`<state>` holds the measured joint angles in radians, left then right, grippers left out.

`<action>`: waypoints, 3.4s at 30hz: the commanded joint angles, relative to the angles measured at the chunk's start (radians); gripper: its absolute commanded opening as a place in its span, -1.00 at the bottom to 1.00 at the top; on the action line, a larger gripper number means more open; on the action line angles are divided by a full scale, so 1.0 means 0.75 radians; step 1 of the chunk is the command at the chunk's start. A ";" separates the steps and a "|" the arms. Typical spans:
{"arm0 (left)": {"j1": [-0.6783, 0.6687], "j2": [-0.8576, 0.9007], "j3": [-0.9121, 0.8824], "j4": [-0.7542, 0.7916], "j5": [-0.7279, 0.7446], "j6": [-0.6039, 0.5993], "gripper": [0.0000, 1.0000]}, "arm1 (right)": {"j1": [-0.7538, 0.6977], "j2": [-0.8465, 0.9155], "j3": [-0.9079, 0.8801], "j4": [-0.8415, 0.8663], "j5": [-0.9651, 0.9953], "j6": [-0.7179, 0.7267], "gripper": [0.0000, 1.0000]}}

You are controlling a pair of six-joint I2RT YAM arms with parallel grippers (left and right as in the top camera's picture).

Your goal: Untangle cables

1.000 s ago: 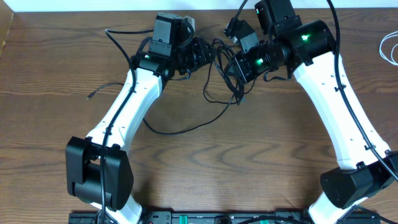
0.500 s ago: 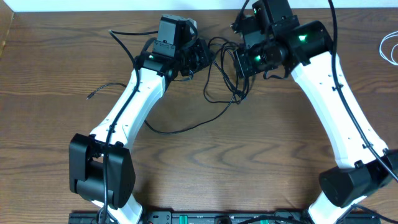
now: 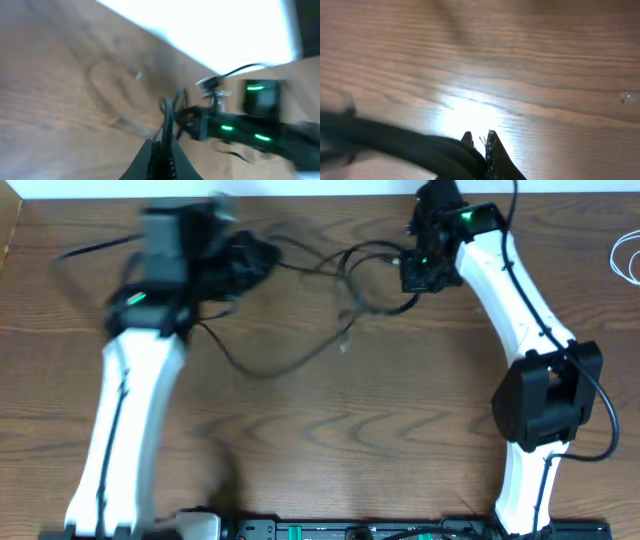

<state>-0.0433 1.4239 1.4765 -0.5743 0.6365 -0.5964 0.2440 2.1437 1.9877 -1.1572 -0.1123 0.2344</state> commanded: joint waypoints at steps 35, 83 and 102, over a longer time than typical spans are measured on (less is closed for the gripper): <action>0.034 0.137 0.006 -0.110 0.010 0.231 -0.67 | -0.081 -0.037 0.023 -0.152 0.203 -0.038 0.47; -0.049 0.286 0.006 -0.158 -0.061 0.232 -0.49 | 0.101 0.091 0.018 0.435 -0.548 -0.254 -0.98; -0.219 0.298 0.000 -0.049 -0.063 0.238 0.35 | 0.046 -0.463 0.018 0.266 -0.795 -0.188 -0.98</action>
<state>-0.1947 1.6314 1.4761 -0.6193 0.5961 -0.4282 0.2798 1.8198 2.0003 -0.9482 -0.6418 0.0700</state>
